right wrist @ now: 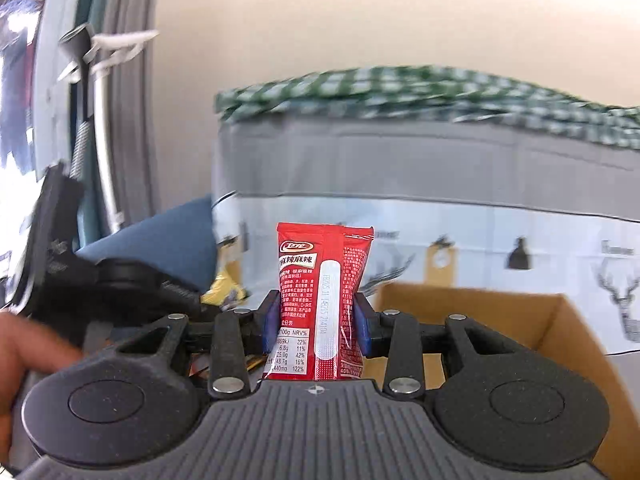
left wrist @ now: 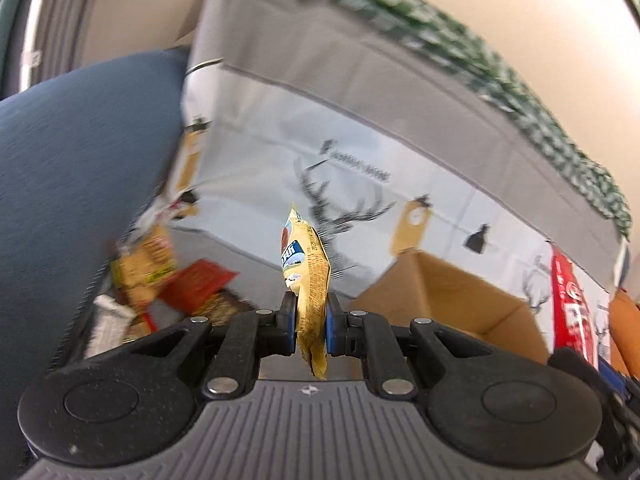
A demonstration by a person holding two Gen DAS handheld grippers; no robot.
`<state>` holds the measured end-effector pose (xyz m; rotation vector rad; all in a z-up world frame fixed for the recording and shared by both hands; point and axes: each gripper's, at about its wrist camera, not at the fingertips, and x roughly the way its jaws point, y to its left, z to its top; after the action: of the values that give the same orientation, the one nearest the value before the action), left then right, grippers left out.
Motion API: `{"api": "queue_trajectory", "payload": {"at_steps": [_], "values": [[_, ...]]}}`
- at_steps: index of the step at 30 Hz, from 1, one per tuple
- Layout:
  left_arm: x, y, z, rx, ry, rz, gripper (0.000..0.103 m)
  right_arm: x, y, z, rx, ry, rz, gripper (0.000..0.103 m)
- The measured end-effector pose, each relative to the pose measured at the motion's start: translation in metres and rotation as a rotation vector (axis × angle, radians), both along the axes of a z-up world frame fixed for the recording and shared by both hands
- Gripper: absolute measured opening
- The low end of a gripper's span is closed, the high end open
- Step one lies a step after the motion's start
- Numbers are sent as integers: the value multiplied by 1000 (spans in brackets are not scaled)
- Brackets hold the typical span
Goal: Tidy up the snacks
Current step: 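Carry the red packet with the right gripper while the left gripper carries the yellow bag to the box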
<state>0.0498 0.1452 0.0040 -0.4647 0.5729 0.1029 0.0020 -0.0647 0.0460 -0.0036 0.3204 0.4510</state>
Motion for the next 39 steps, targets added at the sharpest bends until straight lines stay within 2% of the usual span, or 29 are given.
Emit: {"api": "queue_trajectory", "payload": {"at_steps": [10, 17, 26, 39], "values": [[-1, -93, 20, 11, -169, -144, 14, 20, -70, -7, 1, 8, -169, 39], [-3, -149, 22, 19, -230, -258, 14, 24, -105, -13, 7, 13, -259, 39], [1, -170, 15, -12, -227, -301, 14, 24, -126, -16, 6, 8, -304, 39], [3, -174, 15, -16, -241, -330, 14, 29, -138, -19, 1, 29, -357, 39]]}}
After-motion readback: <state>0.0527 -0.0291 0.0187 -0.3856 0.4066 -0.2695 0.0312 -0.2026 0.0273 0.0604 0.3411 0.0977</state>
